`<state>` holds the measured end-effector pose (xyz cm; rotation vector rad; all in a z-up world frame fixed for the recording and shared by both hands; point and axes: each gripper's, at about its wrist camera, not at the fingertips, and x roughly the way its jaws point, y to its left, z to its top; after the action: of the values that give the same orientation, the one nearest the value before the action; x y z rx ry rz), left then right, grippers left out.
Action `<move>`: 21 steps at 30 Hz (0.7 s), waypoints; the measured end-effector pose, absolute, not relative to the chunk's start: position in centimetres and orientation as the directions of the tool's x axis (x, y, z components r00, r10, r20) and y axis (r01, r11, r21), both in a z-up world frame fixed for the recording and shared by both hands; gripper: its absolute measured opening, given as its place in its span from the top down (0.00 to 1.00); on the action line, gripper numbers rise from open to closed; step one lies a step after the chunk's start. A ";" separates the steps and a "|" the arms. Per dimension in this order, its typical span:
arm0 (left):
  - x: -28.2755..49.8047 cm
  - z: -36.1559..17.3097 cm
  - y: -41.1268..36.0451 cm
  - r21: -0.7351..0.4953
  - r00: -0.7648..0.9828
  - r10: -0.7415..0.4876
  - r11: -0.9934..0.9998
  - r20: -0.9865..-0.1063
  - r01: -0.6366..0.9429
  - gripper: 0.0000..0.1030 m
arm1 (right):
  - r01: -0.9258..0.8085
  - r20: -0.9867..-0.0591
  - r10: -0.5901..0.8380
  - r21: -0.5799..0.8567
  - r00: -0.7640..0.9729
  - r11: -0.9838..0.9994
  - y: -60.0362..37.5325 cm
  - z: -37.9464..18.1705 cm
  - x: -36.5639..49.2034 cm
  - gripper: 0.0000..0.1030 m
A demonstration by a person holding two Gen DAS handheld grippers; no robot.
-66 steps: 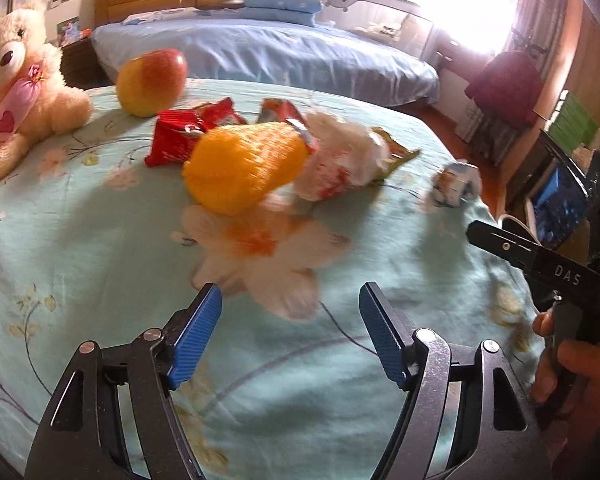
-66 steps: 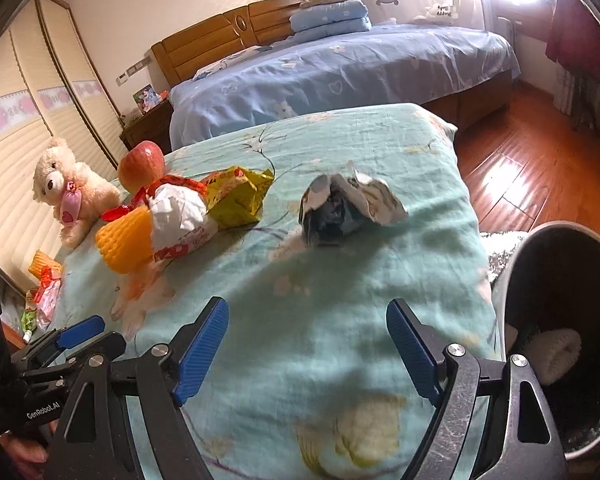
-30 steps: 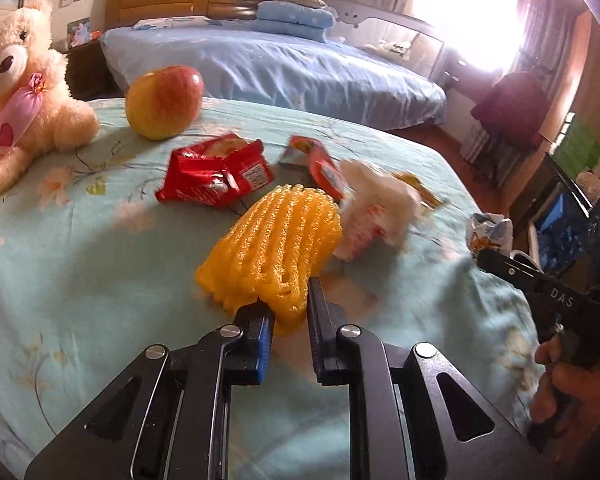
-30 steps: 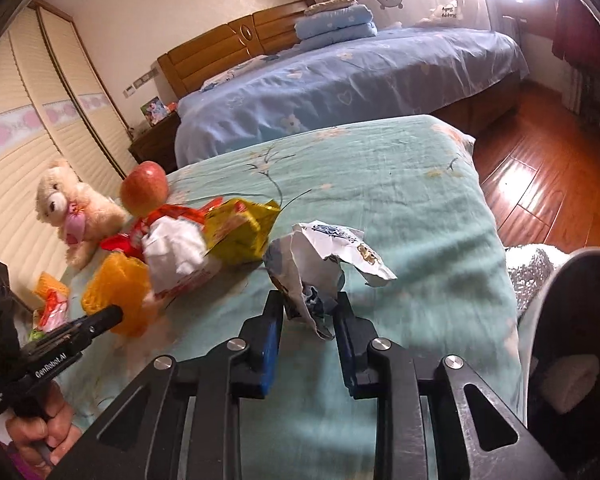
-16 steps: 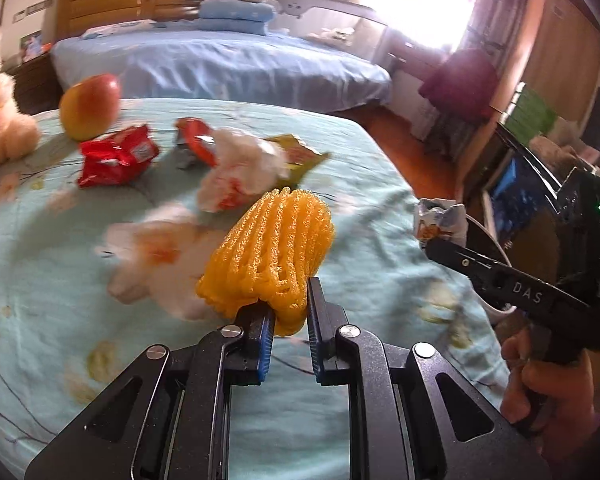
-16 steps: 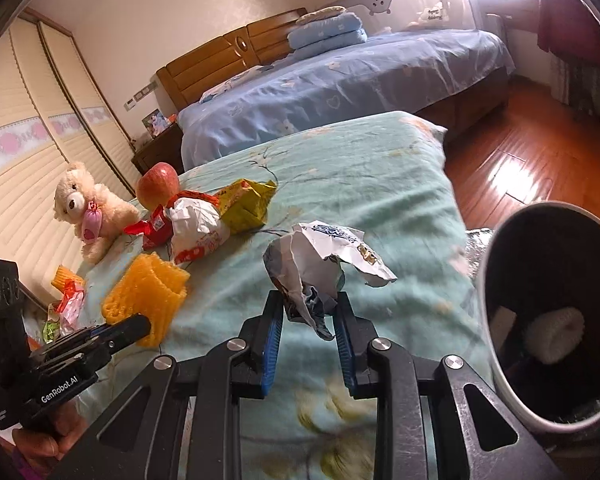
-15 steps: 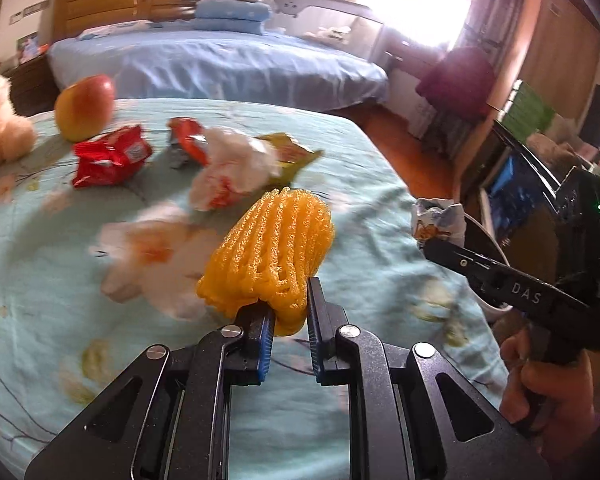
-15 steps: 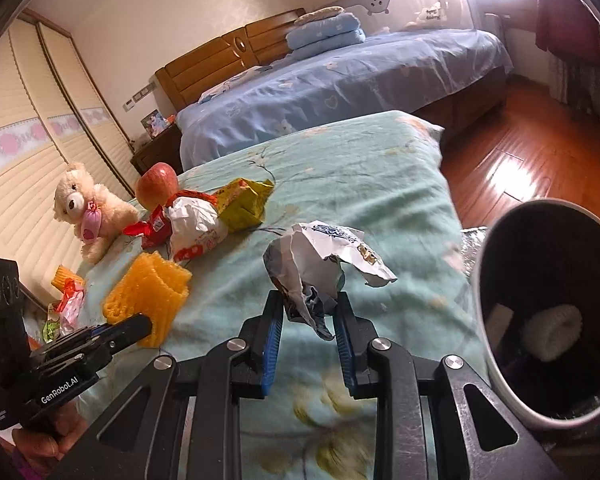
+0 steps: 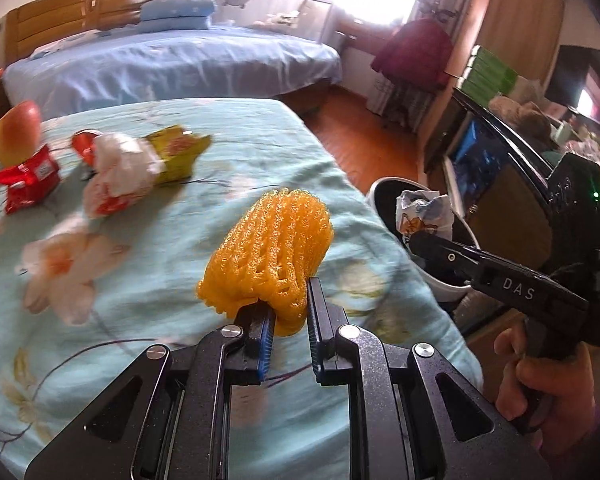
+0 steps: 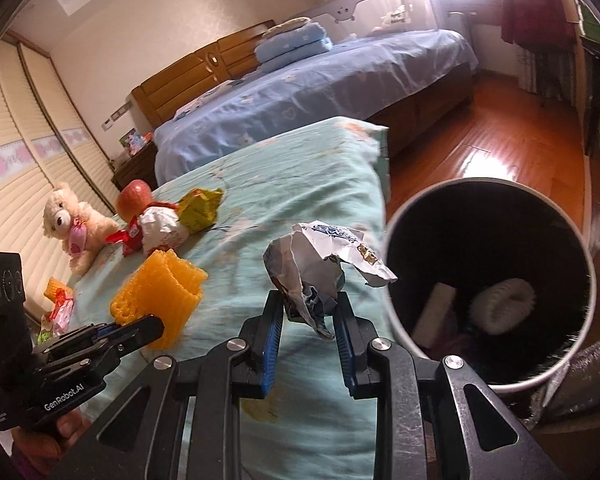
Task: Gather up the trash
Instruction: 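Carry the foam net and foil wrapper over the trash bin and open both tools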
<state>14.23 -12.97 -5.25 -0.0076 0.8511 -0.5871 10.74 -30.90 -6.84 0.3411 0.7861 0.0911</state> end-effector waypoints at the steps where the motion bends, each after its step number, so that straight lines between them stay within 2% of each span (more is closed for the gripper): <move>1: 14.2 -5.2 -13.5 -0.233 0.506 -0.497 0.837 -0.705 0.496 0.87 | 0.054 -0.679 0.200 0.333 0.706 0.942 -31.3 -6.9 10.6 0.75; 21: 13.8 -5.2 -21.3 -0.203 0.426 -0.546 0.755 -0.722 0.624 0.87 | 0.196 -0.712 0.070 0.284 0.699 0.939 -38.1 -8.3 8.8 0.75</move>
<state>13.76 -21.35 -5.24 0.1007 0.8622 -0.7321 8.81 -38.09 -8.33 0.3549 0.7979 -0.0717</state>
